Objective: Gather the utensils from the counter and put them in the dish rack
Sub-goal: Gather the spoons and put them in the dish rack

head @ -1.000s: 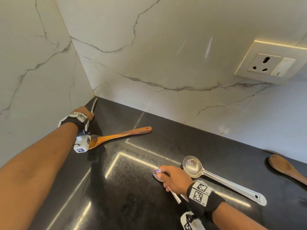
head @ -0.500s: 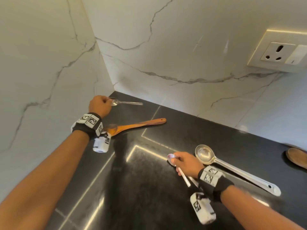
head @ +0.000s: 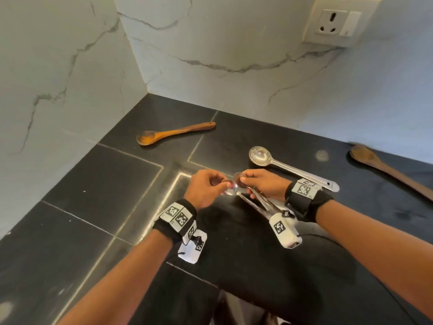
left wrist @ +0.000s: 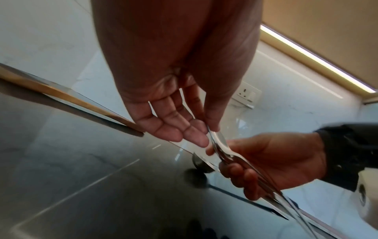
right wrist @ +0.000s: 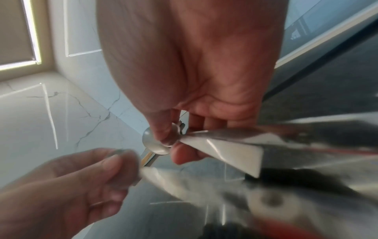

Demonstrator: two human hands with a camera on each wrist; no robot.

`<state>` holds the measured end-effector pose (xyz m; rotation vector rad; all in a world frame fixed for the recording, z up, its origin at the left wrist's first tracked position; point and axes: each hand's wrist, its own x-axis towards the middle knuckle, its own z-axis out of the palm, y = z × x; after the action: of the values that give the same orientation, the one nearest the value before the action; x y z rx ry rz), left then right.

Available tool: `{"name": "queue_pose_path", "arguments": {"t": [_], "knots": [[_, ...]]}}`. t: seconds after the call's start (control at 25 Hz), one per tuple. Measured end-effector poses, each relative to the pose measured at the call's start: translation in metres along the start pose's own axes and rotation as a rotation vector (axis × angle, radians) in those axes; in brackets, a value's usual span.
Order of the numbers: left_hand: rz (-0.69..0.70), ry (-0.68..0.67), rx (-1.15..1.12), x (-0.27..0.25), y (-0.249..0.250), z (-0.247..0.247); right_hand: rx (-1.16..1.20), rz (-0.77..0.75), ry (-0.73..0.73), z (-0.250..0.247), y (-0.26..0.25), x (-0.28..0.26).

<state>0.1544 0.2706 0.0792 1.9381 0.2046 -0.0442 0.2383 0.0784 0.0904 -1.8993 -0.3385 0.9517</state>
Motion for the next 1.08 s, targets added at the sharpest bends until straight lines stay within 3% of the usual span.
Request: {"name": "queue_pose_path", "arguments": {"t": [0.16, 0.4, 0.56, 0.76, 1.08], "knots": [[-0.033, -0.041, -0.014, -0.014, 0.006, 0.048, -0.006, 0.029, 0.044, 0.009, 0.027, -0.034], [0.084, -0.142, 0.147, -0.021, 0.028, 0.11, -0.013, 0.037, 0.172, -0.008, 0.042, -0.111], [0.218, -0.177, 0.146, -0.033, 0.065, 0.158, 0.003, 0.033, 0.235, -0.036, 0.055, -0.162], [0.337, -0.192, 0.154, -0.03, 0.134, 0.224, -0.057, -0.075, 0.38, -0.093, 0.074, -0.236], [0.456, -0.181, 0.005, -0.031, 0.282, 0.365, -0.755, -0.042, 0.57, -0.232, 0.094, -0.385]]}}
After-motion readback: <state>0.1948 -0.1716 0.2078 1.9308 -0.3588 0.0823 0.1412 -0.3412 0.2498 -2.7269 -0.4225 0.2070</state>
